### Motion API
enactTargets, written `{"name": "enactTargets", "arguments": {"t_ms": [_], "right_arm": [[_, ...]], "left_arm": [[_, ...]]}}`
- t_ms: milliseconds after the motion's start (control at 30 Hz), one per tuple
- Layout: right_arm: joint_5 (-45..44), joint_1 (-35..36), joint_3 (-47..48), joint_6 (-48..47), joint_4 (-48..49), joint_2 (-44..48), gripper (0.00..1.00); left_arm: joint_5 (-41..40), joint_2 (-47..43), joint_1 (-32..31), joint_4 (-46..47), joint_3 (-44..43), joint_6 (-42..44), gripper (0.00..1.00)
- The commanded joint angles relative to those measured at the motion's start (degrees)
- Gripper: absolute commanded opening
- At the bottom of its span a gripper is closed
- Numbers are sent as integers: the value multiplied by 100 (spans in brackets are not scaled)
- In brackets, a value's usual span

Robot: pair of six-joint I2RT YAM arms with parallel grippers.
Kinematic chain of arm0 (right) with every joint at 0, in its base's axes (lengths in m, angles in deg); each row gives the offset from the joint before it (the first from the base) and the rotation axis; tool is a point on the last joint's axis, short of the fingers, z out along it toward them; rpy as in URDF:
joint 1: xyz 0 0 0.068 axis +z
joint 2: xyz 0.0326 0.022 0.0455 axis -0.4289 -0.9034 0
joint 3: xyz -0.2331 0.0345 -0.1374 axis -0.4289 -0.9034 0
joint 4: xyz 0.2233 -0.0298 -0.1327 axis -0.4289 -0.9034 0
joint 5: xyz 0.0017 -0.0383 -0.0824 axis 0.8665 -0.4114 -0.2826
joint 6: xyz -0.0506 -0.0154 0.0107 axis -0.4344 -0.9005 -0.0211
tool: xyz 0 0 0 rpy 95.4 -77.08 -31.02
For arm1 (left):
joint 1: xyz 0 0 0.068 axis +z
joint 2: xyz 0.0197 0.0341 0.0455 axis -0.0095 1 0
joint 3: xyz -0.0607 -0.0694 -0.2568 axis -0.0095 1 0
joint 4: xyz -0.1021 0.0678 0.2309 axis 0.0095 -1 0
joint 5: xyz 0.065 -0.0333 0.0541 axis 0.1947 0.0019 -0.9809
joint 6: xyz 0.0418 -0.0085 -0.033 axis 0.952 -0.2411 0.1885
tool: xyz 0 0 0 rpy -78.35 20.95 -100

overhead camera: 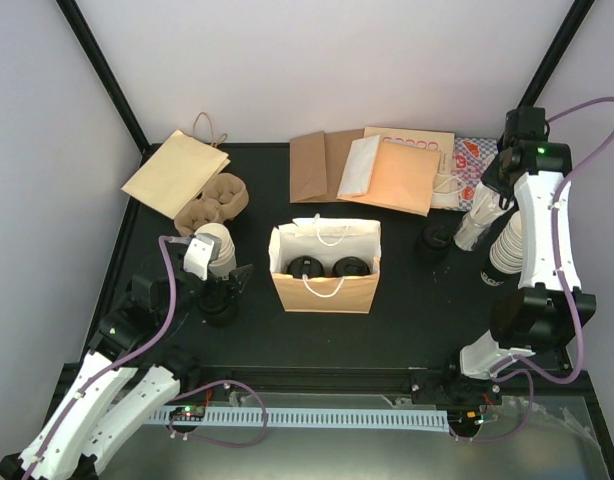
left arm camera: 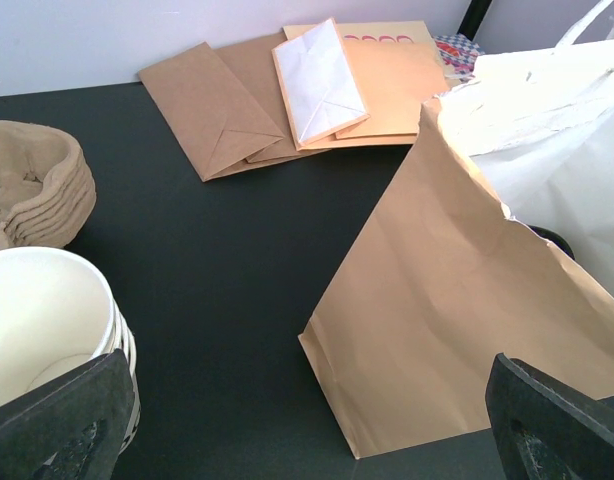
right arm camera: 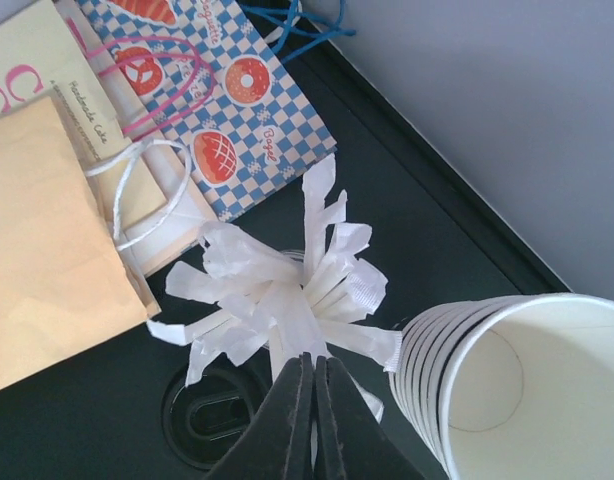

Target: Pack the takeout coffee

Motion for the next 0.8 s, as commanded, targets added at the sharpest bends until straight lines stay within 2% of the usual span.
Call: {"name": "enactTargets", "arguments": {"t_ms": [0,467,767], "right_arm": [[-88,-31,307,-30,-276,235,4],[54,-27,833,-118,-592,365,4],[132,-31,1627,-204,-1084,608,4]], "left_arm": [[-63,22,-17,160,1,-62,99],[-34,47,-13,169,1,-59,99],[-40,53,-19,163,0,-59,99]]}}
